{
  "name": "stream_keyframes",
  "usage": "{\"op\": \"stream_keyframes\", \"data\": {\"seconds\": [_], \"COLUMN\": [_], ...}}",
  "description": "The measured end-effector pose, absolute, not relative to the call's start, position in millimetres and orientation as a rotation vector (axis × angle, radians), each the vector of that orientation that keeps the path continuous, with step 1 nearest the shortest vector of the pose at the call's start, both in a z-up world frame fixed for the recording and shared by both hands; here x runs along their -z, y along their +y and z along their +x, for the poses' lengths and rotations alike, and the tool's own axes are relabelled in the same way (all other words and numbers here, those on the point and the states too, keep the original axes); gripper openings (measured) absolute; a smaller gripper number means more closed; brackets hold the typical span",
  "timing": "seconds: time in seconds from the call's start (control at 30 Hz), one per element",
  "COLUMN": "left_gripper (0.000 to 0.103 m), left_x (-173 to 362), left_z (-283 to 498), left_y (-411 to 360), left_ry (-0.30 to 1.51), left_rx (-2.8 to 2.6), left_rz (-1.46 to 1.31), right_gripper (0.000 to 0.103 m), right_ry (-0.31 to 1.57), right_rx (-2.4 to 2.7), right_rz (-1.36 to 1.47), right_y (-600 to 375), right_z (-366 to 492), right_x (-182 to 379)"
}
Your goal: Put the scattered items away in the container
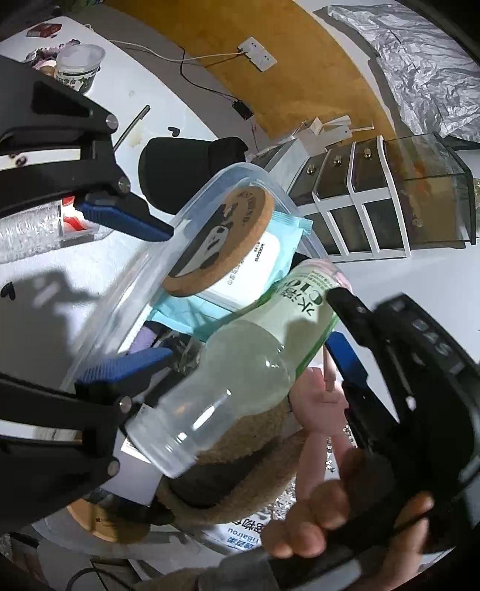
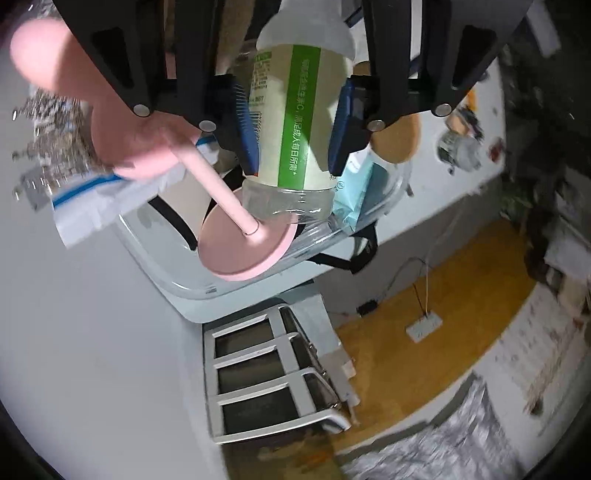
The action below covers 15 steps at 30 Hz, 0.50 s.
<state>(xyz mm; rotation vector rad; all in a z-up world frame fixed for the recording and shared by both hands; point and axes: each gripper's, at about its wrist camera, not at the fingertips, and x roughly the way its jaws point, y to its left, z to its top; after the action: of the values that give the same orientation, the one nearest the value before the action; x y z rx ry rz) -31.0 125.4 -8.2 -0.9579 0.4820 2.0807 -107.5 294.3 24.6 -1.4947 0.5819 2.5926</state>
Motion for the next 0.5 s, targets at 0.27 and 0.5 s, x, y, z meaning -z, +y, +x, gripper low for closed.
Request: {"op": "stream_keyframes", "data": {"seconds": [0.27, 0.5], "left_gripper": [0.058, 0.058], "left_x": [7, 6], "left_z": [-29, -27], "left_y": [126, 124], "left_ry": [0.466, 0.457], "left_rx": [-2.07, -2.053], "left_rz": [-0.961, -0.952], "right_gripper": [0.054, 0.057], "right_ry": [0.484, 0.334], "right_rx": [-2.634, -2.695], "right_rz": [-1.528, -1.558], "right_y": [292, 286], "right_z": [-107, -95], "right_x": [-11, -9]}}
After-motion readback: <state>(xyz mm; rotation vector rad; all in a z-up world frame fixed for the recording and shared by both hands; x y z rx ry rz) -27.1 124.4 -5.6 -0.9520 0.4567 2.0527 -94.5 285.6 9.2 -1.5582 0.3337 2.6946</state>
